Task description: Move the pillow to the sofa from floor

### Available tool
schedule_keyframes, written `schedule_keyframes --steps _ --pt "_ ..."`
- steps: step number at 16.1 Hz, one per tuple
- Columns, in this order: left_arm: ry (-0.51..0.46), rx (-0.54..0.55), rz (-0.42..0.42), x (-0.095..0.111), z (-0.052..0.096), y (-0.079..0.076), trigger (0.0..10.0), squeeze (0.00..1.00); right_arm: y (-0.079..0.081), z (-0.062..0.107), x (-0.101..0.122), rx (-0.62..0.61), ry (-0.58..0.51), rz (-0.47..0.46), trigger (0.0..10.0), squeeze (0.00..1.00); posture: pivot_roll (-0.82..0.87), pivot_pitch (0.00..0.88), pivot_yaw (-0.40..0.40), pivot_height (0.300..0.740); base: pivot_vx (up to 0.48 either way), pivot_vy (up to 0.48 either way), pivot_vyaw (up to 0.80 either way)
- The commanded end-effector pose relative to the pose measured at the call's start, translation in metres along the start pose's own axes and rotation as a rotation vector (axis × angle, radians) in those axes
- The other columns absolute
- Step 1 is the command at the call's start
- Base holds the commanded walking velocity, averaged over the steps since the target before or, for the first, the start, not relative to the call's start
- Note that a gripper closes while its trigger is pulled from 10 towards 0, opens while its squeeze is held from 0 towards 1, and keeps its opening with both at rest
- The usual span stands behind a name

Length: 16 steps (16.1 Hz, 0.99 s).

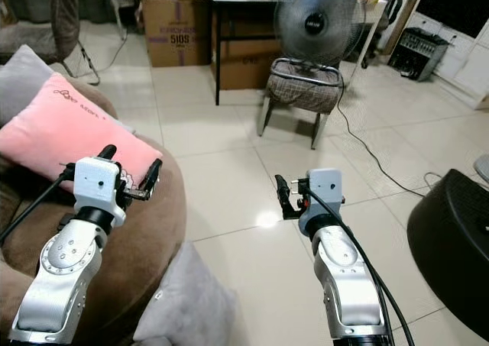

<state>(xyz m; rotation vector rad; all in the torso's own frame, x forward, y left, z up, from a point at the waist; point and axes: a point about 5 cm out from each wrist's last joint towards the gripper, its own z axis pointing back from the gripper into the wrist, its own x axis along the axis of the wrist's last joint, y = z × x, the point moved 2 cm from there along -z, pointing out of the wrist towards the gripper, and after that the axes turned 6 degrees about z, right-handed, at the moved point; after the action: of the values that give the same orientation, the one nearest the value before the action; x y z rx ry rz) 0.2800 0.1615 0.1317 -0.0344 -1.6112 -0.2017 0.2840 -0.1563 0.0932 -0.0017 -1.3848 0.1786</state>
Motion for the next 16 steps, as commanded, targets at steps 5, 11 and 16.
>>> schedule_keyframes --steps 5,11,16 --pt "0.004 -0.004 -0.013 -0.0005 -0.0004 -0.0008 10.0 0.0 -0.0022 -0.0002 0.0008 -0.006 0.002 -0.001 10.0 0.0 0.11 0.0 -0.058 0.63 0.0 0.0 0.0" --pt "-0.005 -0.006 0.005 0.0009 -0.0009 -0.0021 10.0 0.0 -0.0015 -0.0006 0.0014 -0.007 -0.002 -0.002 10.0 0.0 0.11 0.0 -0.055 0.59 0.0 0.0 0.0" --pt "-0.003 -0.027 -0.002 0.001 -0.0014 -0.0044 10.0 0.0 -0.0013 -0.0009 0.0017 -0.005 -0.003 -0.001 10.0 0.0 0.11 0.0 -0.055 0.59 0.0 0.0 0.0"
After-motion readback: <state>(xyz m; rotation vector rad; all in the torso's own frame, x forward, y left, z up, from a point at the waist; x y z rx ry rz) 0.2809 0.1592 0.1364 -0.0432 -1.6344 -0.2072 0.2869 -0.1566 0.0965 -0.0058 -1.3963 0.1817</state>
